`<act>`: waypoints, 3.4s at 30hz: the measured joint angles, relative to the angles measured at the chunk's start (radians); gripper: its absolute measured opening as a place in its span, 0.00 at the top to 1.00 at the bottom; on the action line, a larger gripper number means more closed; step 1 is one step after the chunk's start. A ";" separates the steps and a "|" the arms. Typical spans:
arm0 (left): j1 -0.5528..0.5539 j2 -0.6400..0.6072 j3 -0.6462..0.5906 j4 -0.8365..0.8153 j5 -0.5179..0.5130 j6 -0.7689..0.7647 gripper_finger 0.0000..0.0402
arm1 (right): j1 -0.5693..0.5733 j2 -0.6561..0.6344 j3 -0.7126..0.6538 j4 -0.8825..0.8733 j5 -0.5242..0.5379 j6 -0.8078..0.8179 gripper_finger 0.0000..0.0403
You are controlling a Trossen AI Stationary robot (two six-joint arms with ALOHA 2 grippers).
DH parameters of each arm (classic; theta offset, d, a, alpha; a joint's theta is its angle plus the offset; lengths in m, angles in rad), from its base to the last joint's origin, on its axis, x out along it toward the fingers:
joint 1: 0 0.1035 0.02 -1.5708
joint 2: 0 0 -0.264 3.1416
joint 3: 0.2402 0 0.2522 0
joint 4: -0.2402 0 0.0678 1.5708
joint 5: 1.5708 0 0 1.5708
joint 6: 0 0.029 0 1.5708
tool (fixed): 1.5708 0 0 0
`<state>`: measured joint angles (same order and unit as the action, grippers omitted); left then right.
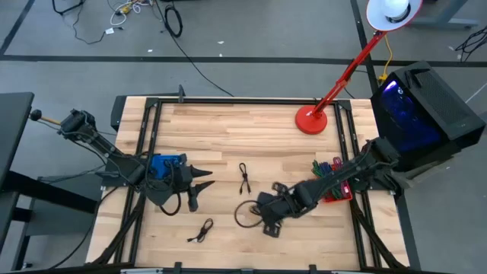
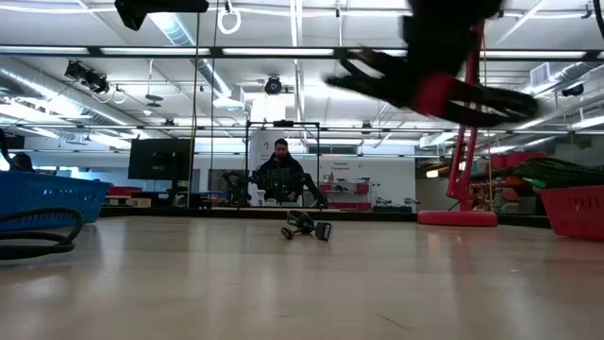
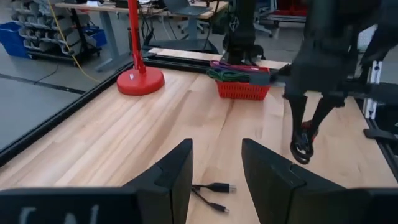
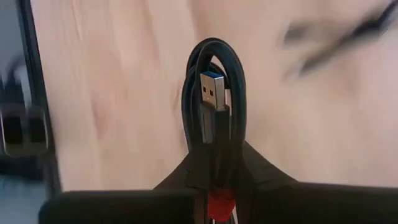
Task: Pick & Place USB Port
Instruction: Put the black charger cable into the blue basket
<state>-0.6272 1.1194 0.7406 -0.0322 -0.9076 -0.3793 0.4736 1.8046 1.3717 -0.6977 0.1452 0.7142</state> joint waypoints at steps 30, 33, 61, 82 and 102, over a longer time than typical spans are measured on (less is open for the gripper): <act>0.025 -0.001 -0.002 0.495 0.230 0.445 0.65 | -0.169 -0.008 0.370 0.465 0.193 -0.609 0.93; 0.024 -0.001 -0.002 0.520 0.228 0.452 0.65 | -0.167 -0.007 0.370 0.510 0.167 -0.629 0.93; 0.093 0.000 0.000 0.532 0.340 0.432 0.89 | -0.164 -0.003 0.370 0.561 0.102 -0.668 0.93; -0.300 -0.122 0.000 -0.470 -0.360 -0.398 0.89 | -0.024 -0.120 0.370 0.116 0.505 -0.456 0.53; -0.368 -0.086 -0.002 -1.406 0.135 -1.540 0.89 | 0.090 -0.122 0.369 -0.128 0.660 -0.251 0.70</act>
<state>-0.9955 1.0332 0.7391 -1.4381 -0.7726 -1.9191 0.5632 1.6821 1.7409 -0.8257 0.8050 0.4633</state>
